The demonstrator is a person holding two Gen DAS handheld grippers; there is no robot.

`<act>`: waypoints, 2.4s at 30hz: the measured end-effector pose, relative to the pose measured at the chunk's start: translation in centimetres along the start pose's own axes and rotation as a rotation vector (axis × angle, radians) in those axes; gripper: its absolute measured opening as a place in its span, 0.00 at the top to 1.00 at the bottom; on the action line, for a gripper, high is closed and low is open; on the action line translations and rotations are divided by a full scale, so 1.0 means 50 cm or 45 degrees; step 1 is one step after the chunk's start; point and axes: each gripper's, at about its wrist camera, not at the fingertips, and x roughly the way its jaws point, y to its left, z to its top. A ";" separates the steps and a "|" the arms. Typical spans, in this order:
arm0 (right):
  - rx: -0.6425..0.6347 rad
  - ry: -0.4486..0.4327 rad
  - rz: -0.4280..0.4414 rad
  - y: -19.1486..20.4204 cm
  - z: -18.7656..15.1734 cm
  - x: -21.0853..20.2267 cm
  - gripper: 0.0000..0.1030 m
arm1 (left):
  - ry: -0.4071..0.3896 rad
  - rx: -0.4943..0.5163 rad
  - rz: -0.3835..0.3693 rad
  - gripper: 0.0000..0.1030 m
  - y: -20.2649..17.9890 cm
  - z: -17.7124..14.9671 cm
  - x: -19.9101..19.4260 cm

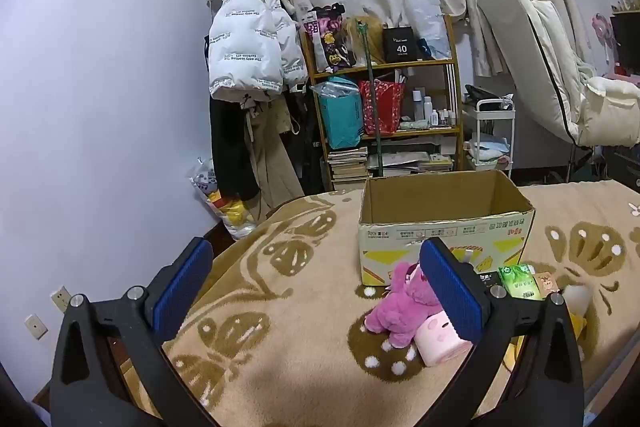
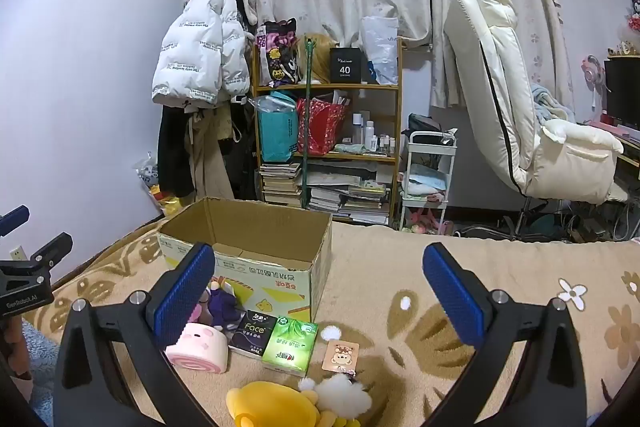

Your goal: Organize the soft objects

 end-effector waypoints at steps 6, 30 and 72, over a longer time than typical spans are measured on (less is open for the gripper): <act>0.001 0.001 0.000 0.001 -0.001 0.002 0.00 | -0.004 0.027 -0.004 0.01 -0.007 -0.001 -0.003; -0.003 0.000 0.000 0.001 -0.004 0.006 0.00 | -0.012 -0.004 -0.009 0.01 0.008 0.011 -0.010; -0.006 0.011 -0.001 0.005 -0.006 0.012 0.00 | -0.009 0.004 -0.010 0.01 0.009 0.008 -0.010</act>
